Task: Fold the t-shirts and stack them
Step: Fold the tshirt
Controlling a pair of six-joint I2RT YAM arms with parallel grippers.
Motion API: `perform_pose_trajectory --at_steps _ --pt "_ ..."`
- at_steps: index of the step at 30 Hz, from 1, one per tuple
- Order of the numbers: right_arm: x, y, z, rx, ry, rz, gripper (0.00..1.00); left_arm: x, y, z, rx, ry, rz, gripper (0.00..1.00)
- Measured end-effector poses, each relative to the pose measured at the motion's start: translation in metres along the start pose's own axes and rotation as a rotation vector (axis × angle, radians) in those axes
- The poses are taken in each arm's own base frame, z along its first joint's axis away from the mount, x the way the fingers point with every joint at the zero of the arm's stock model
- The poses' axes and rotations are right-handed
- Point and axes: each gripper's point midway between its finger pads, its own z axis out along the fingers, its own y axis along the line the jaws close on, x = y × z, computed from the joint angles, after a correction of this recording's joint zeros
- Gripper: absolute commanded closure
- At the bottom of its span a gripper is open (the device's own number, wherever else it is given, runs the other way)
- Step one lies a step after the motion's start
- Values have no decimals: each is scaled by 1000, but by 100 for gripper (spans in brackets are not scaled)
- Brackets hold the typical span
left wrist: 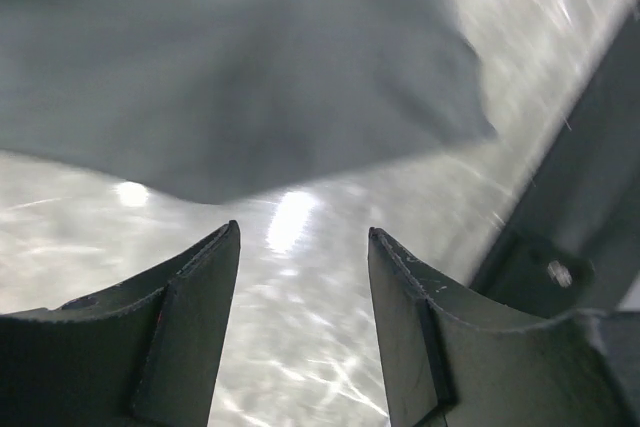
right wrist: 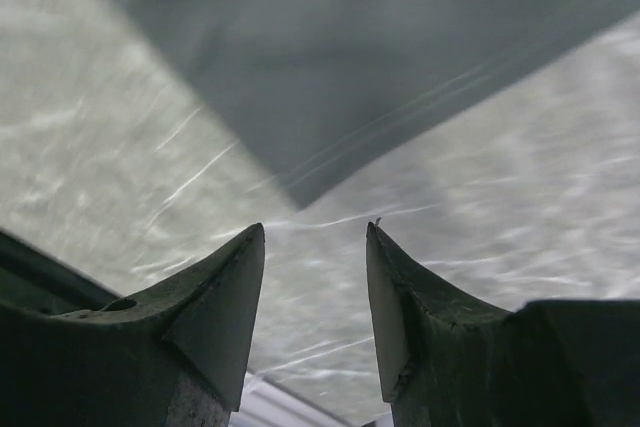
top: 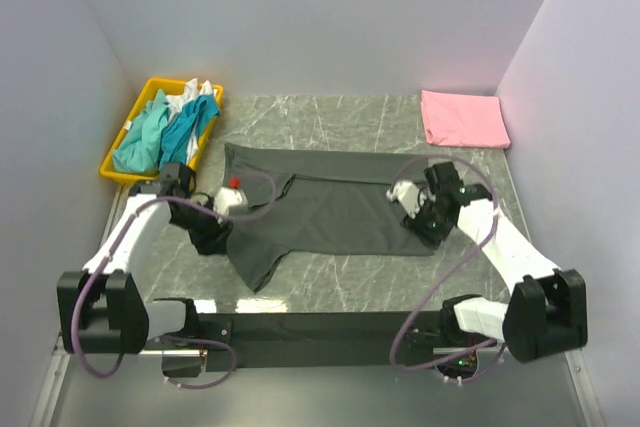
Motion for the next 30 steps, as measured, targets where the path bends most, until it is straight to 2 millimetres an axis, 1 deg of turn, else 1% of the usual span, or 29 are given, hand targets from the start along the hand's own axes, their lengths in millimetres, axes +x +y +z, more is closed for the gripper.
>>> perform_pose_trajectory --at_steps 3,4,6,8,10,13,18,23,27,30 --pt "20 21 11 -21 36 -29 46 16 -35 12 54 58 105 39" --pt "24 25 15 -22 48 -36 45 19 -47 16 74 72 152 38" --pt "31 27 21 -17 66 -43 44 26 -65 23 98 96 239 37" --pt "33 25 27 4 75 -47 43 30 -77 29 120 115 291 37" --pt "34 21 30 23 79 -48 43 30 -82 35 124 132 331 38" --pt "30 15 36 46 78 -46 44 25 -77 43 101 154 368 41" --pt "26 10 41 69 66 -47 51 18 -56 45 7 160 380 47" --pt "26 11 44 65 70 -57 52 17 -33 43 -70 165 370 47" --pt "27 13 49 58 79 -63 52 20 -14 49 -101 181 331 48" --pt "27 13 52 50 88 -64 53 21 -6 53 -113 184 314 47"
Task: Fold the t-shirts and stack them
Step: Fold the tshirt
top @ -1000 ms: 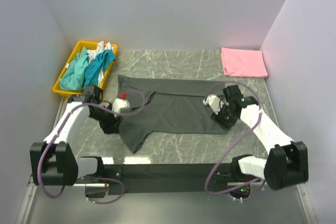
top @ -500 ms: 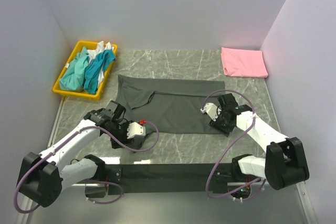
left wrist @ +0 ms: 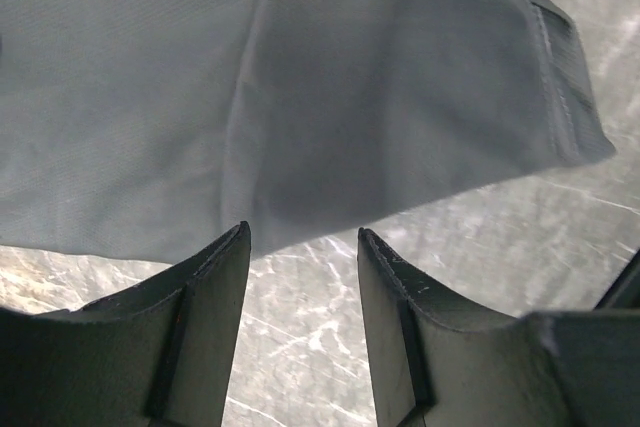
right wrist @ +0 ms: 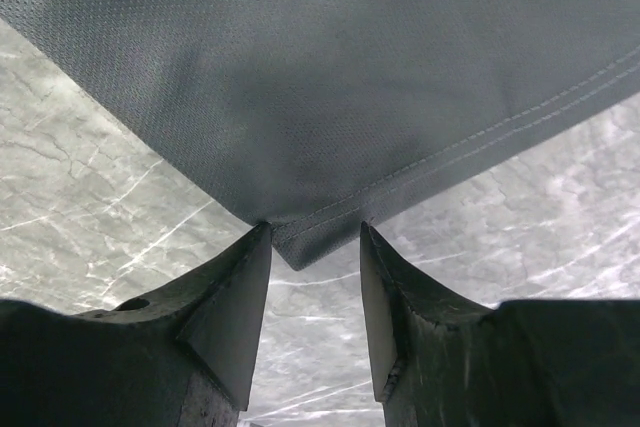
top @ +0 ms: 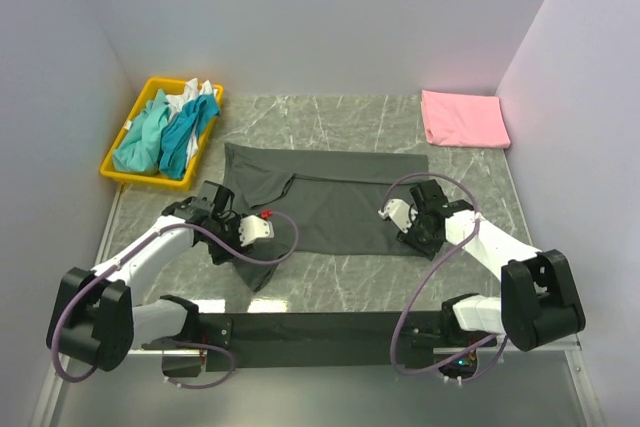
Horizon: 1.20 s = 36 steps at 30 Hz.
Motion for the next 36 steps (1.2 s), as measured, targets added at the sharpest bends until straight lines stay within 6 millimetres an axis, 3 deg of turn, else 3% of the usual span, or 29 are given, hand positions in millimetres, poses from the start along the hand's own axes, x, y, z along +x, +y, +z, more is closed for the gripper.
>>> perform_pose_trajectory --at_steps 6,13,17,29,31,32,36 --pt "1 2 -1 -8 2 -12 52 -1 10 0 -14 -5 -21 48" --pt "-4 -1 -20 32 -61 -42 52 -2 27 -11 -39 -34 -75 49" --pt "-2 1 -14 10 -36 -52 53 0 29 -8 -24 -30 -91 52" --pt "0 6 5 -30 8 -73 78 10 13 3 27 -1 -33 55" --pt "0 6 5 -29 10 -73 88 15 5 9 44 18 -16 55" --pt "0 5 6 -28 10 -72 99 17 2 12 53 27 -6 57" --pt "0 5 6 -24 10 -69 100 17 2 20 54 41 24 66"
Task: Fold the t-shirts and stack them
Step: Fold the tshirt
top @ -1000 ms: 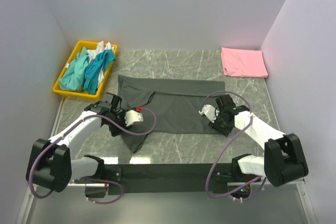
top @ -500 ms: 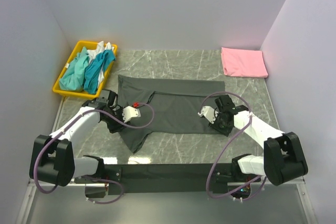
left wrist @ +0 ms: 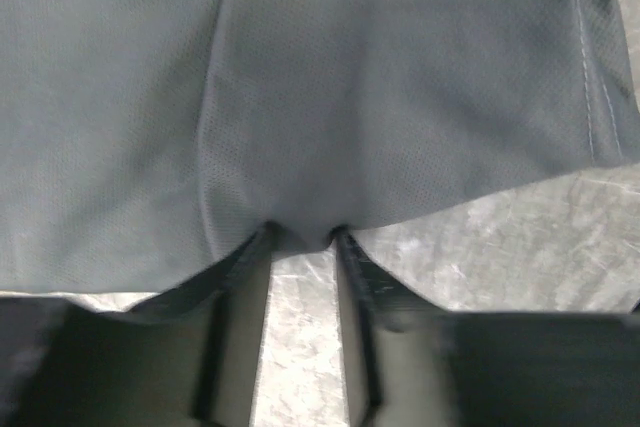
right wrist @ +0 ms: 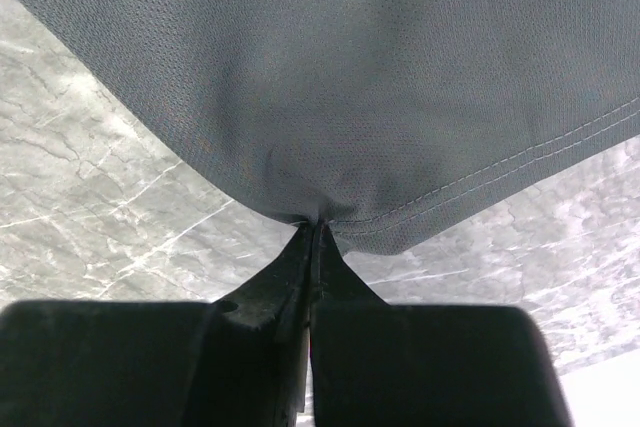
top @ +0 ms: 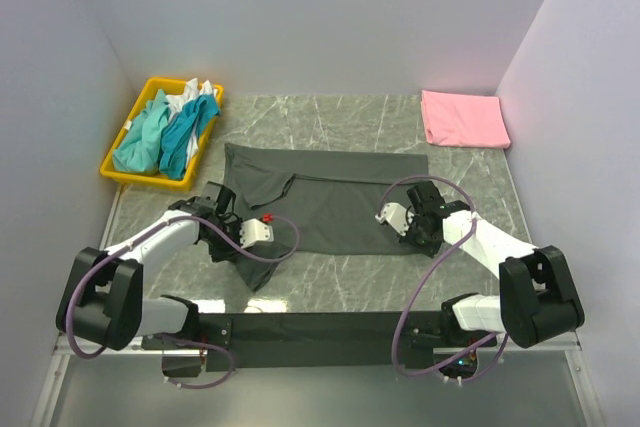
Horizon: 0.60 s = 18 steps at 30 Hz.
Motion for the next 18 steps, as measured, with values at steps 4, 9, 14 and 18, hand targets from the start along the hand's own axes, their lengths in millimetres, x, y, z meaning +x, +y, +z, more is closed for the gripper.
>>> perform_pose_trajectory --at_steps 4,9,14,18 --pt "0 0 0 1 1 0 100 -3 6 2 -9 -3 11 85" --pt "0 0 -1 2 -2 0 100 -4 9 0 -22 -8 27 99" --pt "0 -1 -8 8 -20 14 100 5 0 -15 -14 -6 -9 99" --pt "-1 -6 -17 24 -47 31 100 4 -3 -32 -34 -24 -16 99"
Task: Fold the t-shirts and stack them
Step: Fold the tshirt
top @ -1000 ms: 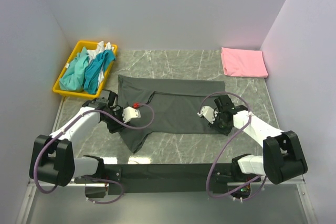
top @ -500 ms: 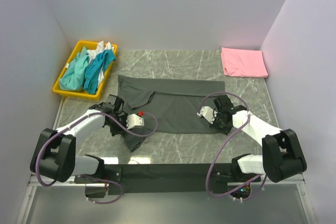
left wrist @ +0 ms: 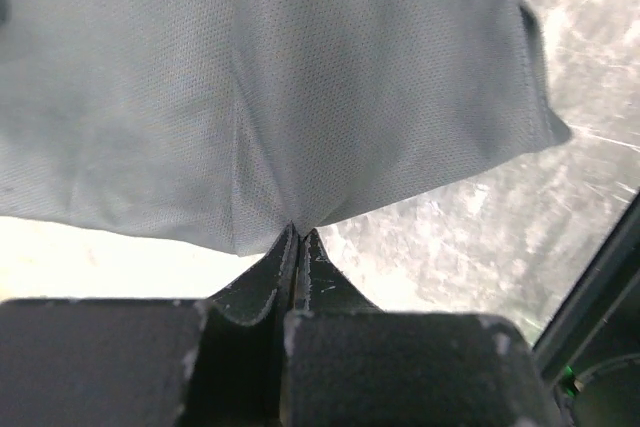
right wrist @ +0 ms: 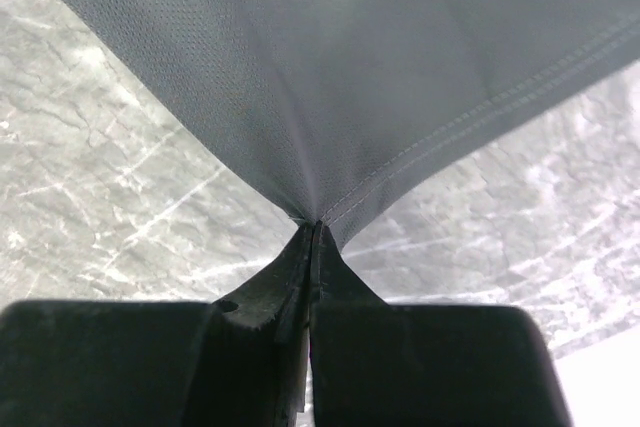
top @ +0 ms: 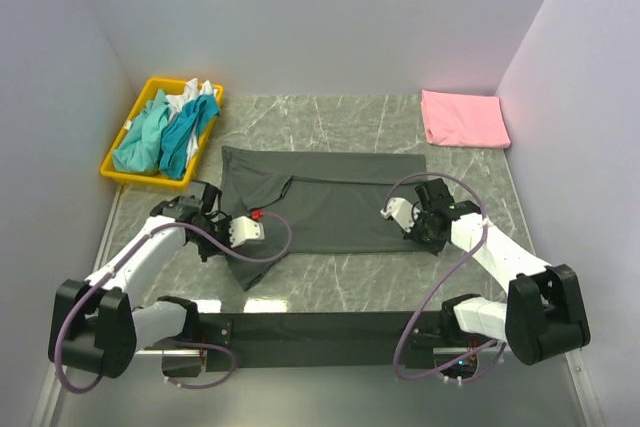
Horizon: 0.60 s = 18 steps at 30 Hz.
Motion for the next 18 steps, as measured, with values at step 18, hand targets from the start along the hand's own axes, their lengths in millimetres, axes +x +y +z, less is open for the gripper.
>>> perform_pose_trajectory --at_steps 18 --pt "-35 -60 -33 76 -80 45 100 -34 89 -52 -108 -109 -121 99"
